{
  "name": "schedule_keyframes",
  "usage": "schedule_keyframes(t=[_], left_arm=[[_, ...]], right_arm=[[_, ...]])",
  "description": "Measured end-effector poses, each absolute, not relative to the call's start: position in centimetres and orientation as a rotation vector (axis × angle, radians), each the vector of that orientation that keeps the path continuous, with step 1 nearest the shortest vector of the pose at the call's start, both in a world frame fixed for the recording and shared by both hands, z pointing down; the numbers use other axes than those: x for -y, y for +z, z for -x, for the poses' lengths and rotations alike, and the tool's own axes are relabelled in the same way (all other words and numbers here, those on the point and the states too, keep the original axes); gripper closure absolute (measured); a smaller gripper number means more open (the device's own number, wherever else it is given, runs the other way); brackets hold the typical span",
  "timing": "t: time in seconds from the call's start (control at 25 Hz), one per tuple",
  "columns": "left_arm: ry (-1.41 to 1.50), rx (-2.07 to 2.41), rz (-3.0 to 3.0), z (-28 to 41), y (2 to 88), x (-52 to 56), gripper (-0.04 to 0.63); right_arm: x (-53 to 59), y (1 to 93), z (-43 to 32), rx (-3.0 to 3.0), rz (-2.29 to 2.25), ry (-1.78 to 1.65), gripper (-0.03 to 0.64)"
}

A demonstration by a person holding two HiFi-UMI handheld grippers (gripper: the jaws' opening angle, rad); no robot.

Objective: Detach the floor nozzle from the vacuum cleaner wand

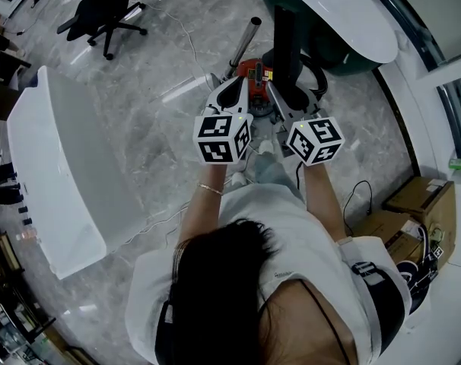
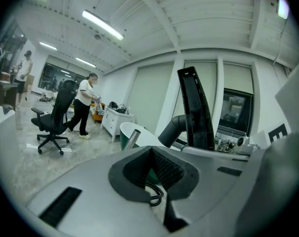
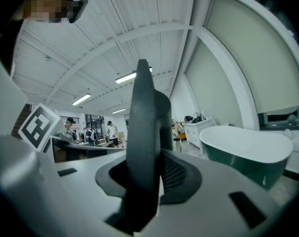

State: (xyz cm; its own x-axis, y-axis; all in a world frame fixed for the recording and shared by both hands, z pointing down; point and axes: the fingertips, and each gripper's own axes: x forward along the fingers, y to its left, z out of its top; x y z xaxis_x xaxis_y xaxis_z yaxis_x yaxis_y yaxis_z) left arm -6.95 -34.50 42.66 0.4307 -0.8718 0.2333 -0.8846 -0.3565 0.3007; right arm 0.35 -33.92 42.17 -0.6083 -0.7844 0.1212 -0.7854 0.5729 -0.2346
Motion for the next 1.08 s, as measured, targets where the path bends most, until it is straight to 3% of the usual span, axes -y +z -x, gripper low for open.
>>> schedule_keyframes(t=[1.08], left_arm=[[0.095,1.505,-2.317,7.5,43.2,33.3,0.592]], right_arm=[[32.6,42.8,0.7,2.757,-1.405,0.400,0.494]])
